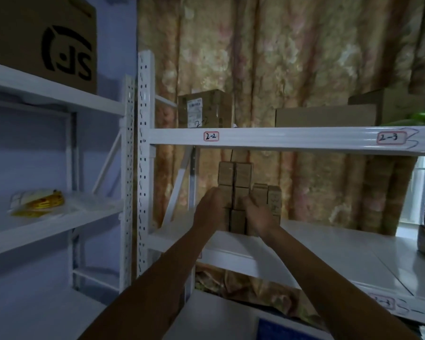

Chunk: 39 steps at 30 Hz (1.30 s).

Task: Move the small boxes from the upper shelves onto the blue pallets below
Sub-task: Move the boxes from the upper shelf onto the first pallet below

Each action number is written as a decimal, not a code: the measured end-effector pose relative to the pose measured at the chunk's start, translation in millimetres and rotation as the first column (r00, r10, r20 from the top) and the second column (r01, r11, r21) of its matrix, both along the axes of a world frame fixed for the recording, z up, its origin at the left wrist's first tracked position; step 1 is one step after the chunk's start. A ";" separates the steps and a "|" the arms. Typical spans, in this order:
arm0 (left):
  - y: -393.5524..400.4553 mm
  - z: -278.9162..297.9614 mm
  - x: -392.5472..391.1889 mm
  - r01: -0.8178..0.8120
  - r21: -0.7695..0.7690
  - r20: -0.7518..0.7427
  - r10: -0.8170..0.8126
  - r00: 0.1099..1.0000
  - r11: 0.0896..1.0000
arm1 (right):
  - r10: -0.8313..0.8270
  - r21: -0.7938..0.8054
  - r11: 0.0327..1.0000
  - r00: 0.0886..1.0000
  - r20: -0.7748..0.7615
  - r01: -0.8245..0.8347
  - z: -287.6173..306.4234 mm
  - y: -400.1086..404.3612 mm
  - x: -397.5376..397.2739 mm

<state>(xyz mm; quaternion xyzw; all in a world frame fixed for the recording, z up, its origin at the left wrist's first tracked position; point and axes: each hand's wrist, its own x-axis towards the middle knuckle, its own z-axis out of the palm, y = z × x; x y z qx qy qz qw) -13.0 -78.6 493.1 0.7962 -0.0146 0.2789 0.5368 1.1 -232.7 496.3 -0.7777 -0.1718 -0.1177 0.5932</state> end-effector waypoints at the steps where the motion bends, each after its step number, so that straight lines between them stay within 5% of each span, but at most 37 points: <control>1: 3.9 4.9 10.8 0.017 -0.056 0.011 -0.017 1.000 0.998 | -0.015 0.026 1.000 0.999 0.039 0.014 3.5 2.7 8.8; 4: 17.6 18.7 40.9 0.064 -0.198 0.040 -0.057 0.998 0.978 | -0.140 0.087 0.988 0.977 0.161 0.127 16.5 9.6 35.6; 13: 44.1 48.4 120.2 0.189 -0.177 0.036 -0.186 0.982 0.966 | -0.310 -0.037 0.937 0.879 0.363 0.346 59.0 24.3 105.1; 21: 40.3 45.0 165.1 0.114 0.029 0.020 -0.115 0.993 0.993 | -0.361 -0.194 0.866 0.844 0.396 0.461 60.1 34.2 142.3; 39: 2.5 28.3 43.1 0.227 -0.146 0.351 -0.164 0.922 0.963 | -0.228 0.017 0.968 0.849 0.477 0.250 35.4 -2.9 38.5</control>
